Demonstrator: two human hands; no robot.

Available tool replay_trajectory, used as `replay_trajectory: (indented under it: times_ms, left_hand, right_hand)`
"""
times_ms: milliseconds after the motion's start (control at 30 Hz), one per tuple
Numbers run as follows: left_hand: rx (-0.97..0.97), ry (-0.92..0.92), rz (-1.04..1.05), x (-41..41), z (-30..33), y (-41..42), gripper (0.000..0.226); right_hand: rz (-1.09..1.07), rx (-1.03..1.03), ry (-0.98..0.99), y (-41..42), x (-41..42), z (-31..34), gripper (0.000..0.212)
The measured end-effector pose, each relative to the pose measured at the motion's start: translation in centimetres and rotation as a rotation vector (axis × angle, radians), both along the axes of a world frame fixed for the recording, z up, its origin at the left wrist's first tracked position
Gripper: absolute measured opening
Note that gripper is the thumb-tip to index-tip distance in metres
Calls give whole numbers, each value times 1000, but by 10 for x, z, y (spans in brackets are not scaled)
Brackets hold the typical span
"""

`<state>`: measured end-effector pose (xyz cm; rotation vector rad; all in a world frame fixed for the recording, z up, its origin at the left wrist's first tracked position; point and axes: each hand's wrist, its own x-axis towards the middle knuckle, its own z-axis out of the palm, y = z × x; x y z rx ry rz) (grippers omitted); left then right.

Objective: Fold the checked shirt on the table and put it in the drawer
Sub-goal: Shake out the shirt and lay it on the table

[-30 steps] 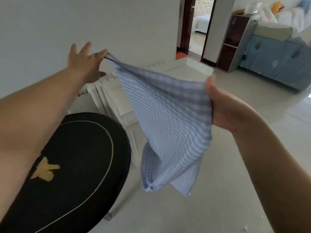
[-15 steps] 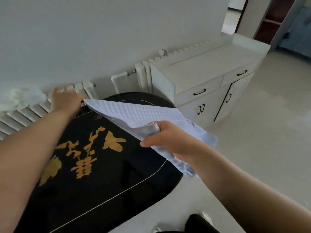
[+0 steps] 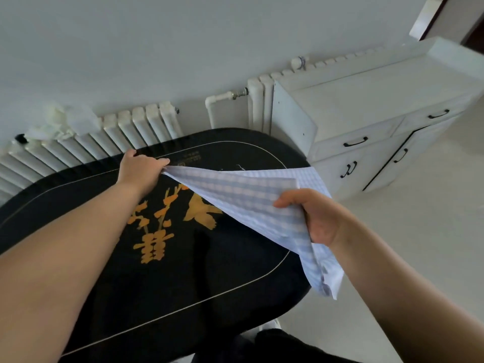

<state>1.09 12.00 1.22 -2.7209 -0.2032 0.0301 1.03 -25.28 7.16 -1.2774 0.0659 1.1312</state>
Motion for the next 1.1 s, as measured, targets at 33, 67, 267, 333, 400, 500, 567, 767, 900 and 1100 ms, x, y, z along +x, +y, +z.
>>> replay_trajectory:
  times_ms: [33,67,267,333,400,500,567,767,900,1100]
  left_hand:
    - [-14,-3,-16,2,-3,3,38]
    - [-11,-11,-33,3,-4,7,31]
    - [-78,-123,-260,12,3,44,14]
    - [-108,-156,-362,8,6,61,15]
    - [-130,-179,-408,-3,1,88,21]
    - [-207,-194,-399,-25,-10,131,24]
    - [-253,-206,-406,-43,-16,159,22]
    - [-357,-264,-383,-98,-30,248,22]
    - [-339,-198,-318,-130,-37,300,22]
    - [-305,68,59,-168,-85,323,40]
  right_hand:
    - [6,10,2,3,1,-2,36]
    - [17,24,-2,6,1,-3,32]
    - [120,80,-75,32,-8,-6,38]
    - [144,76,-82,45,-15,-10,43]
    - [159,101,-91,64,-27,-12,40]
    - [223,72,-95,113,-58,-15,40]
    - [323,-14,-107,154,-85,-24,56]
    - [386,-191,-111,261,-152,-45,37]
    - [410,-233,-101,322,-183,-71,60]
    - [375,-432,-51,383,-220,-117,24]
